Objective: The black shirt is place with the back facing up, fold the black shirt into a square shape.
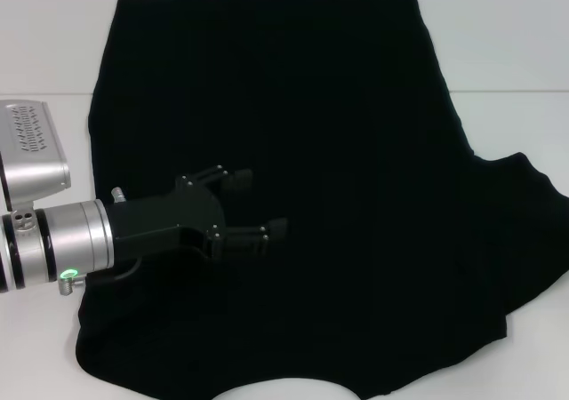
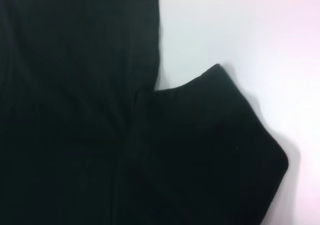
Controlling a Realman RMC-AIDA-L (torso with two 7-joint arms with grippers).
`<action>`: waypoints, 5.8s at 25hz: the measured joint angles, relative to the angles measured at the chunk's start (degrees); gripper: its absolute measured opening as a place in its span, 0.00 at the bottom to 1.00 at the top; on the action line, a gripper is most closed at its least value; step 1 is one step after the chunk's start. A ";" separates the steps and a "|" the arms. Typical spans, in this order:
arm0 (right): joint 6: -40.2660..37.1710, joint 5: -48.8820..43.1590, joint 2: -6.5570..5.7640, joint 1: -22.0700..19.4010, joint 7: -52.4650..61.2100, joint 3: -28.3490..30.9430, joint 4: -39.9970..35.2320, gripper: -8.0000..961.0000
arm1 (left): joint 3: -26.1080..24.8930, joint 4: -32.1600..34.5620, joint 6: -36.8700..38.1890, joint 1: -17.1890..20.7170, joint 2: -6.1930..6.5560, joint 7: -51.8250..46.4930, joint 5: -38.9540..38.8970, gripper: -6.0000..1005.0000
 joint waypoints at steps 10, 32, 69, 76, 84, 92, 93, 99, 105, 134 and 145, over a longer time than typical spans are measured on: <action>-0.45 -0.01 -0.67 -0.11 -0.98 0.22 -0.30 0.10 | 0.00 0.00 0.00 -0.05 0.03 -0.77 0.00 0.95; 0.98 1.62 4.34 13.62 -5.57 -5.52 -0.60 0.15 | 0.12 -0.09 -0.52 -0.68 0.12 -0.76 -0.23 0.95; 1.21 2.48 4.80 16.81 -2.71 -8.53 8.51 0.87 | -0.60 1.75 -4.90 1.82 1.57 -3.45 -1.85 0.95; 4.41 3.89 7.26 19.29 -3.04 -8.59 10.88 0.99 | -5.75 2.19 -5.37 3.26 1.61 -3.30 -2.20 0.95; 2.79 7.84 8.81 21.52 -6.85 -8.76 10.61 0.98 | -6.75 2.54 -5.43 3.96 1.63 -3.08 -1.99 0.95; -0.89 8.36 9.61 22.89 -8.42 -9.29 10.38 0.98 | -7.22 2.73 -5.19 4.34 1.60 -3.06 -1.99 0.95; -0.99 8.36 9.53 22.87 -8.35 -9.29 10.32 0.98 | -7.18 2.73 -5.23 4.34 1.60 -3.05 -1.90 0.95; -0.63 9.43 8.59 20.80 -8.92 -8.53 9.49 0.98 | -7.65 2.73 -5.34 4.42 1.61 -3.17 -2.15 0.94; -1.70 20.13 7.83 14.67 -18.30 -8.42 8.51 0.98 | -8.05 3.34 0.40 4.78 2.17 -6.26 -1.76 0.93; -1.95 33.38 10.22 10.46 -41.38 -9.21 9.46 0.98 | -4.52 27.78 8.70 10.30 0.34 -14.19 25.01 0.87; -0.33 33.41 10.45 11.17 -40.59 -9.21 9.54 0.98 | 1.31 26.85 7.54 10.19 0.04 -14.48 26.26 0.86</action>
